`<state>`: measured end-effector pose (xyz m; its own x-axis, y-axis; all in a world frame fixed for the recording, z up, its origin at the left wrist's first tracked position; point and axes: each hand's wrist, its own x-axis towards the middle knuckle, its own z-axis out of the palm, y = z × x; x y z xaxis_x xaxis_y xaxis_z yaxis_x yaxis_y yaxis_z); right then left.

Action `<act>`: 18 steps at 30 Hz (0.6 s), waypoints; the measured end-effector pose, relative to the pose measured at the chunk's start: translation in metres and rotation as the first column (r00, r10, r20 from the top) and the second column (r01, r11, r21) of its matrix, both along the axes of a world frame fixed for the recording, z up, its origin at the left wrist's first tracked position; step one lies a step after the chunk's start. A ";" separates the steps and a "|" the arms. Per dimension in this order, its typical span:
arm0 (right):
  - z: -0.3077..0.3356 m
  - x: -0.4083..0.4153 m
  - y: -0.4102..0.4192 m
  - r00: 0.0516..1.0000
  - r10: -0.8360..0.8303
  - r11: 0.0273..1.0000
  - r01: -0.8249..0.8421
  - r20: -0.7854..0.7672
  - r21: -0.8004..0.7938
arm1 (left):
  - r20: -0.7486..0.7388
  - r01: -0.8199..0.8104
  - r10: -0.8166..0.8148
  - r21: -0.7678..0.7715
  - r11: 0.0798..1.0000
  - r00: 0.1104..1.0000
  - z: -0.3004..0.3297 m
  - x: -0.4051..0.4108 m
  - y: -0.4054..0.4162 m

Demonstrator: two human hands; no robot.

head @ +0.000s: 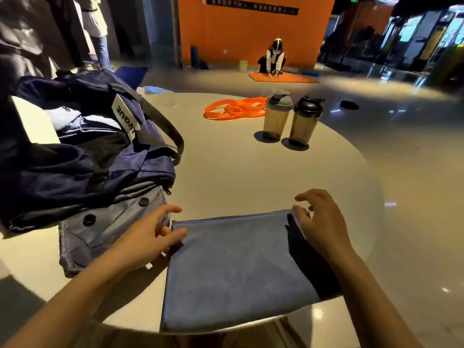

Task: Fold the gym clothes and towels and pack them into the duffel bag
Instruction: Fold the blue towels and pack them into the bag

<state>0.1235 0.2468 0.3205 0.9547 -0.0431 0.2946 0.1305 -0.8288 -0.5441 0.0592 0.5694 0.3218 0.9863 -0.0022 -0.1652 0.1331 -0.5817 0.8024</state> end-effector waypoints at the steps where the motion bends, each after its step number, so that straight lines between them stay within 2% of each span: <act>1: 0.000 -0.012 0.007 0.997 0.073 0.997 -0.073 0.000 -0.027 | -0.032 0.042 -0.042 -0.023 0.999 0.999 0.002 -0.008 0.001; 2: -0.001 -0.024 0.016 0.983 0.176 0.980 -0.180 -0.054 -0.081 | -0.064 0.090 -0.094 -0.055 0.994 0.994 0.004 -0.016 0.000; 4: -0.008 -0.045 0.037 0.907 0.333 0.899 -0.388 -0.256 -0.205 | -0.064 0.159 -0.162 -0.047 0.986 0.985 0.004 -0.029 0.000; 6: -0.020 -0.052 0.050 0.860 0.325 0.821 -0.463 -0.394 -0.334 | -0.032 0.171 -0.173 -0.051 0.984 0.984 0.002 -0.036 -0.004; 8: -0.023 -0.050 0.053 0.860 0.291 0.807 -0.456 -0.420 -0.375 | -0.028 0.109 -0.119 -0.240 0.965 0.992 0.001 -0.041 -0.008; 10: -0.022 -0.049 0.054 0.853 0.288 0.791 -0.468 -0.435 -0.395 | -0.102 0.007 -0.065 -0.484 0.875 0.993 0.001 -0.043 -0.008; 12: -0.020 -0.048 0.057 0.848 0.284 0.772 -0.479 -0.448 -0.417 | -0.157 -0.059 -0.052 -0.627 0.777 0.986 0.006 -0.042 -0.005; 16: -0.023 -0.044 0.082 0.849 0.315 0.769 -0.491 -0.425 -0.411 | -0.074 -0.051 -0.003 -0.718 0.694 0.997 0.031 -0.035 -0.006; 18: -0.020 -0.047 0.097 0.855 0.382 0.806 -0.494 -0.350 -0.326 | -0.027 -0.026 0.009 -0.736 0.676 1.000 0.041 -0.030 -0.011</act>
